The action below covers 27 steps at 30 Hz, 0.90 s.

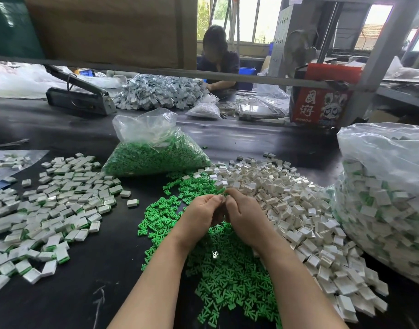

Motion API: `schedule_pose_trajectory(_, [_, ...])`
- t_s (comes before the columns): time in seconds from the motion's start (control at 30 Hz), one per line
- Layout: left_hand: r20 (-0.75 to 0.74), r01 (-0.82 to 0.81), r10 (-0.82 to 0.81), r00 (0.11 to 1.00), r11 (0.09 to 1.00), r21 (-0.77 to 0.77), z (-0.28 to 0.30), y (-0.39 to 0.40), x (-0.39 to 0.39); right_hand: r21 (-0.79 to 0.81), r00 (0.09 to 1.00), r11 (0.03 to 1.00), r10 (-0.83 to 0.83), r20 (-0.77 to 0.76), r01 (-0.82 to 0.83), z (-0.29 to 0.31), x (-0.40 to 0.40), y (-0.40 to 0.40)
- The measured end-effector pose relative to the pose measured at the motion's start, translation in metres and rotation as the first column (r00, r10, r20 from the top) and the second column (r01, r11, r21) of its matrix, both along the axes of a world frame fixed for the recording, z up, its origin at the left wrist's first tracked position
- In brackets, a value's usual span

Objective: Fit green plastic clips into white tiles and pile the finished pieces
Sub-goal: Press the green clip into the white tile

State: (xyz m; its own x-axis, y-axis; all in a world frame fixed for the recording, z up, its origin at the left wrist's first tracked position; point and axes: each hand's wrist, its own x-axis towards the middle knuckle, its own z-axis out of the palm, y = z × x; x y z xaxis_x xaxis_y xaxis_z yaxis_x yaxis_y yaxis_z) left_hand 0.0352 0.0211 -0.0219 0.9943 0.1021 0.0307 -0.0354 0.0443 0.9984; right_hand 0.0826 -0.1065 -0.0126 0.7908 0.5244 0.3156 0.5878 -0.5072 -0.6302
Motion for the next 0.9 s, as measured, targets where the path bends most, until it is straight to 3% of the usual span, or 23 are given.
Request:
schedule_pose_trajectory(0.2, [0.034, -0.033, 0.030, 0.999, 0.993, 0.114, -0.001, -0.006, 0.001, -0.001, 0.995, 0.996, -0.089, 0.053, 0.089, -0.004, 0.004, 0.000])
schedule_pose_trajectory(0.43, [0.074, -0.112, 0.103, 0.992, 0.985, 0.131, -0.002, -0.009, 0.003, 0.147, 0.986, 0.977, -0.146, -0.084, 0.157, -0.002, 0.004, 0.008])
schedule_pose_trajectory(0.77, [0.145, -0.238, 0.214, 0.966, 0.954, 0.180, -0.004, -0.004, 0.005, -0.084, 0.994, 0.992, -0.093, 0.058, 0.098, -0.006, -0.008, 0.013])
schedule_pose_trajectory(0.9, [0.122, -0.187, 0.169, 0.978, 0.971, 0.152, -0.002, 0.001, 0.005, -0.044, 0.995, 0.994, -0.101, 0.018, 0.101, -0.005, -0.007, 0.014])
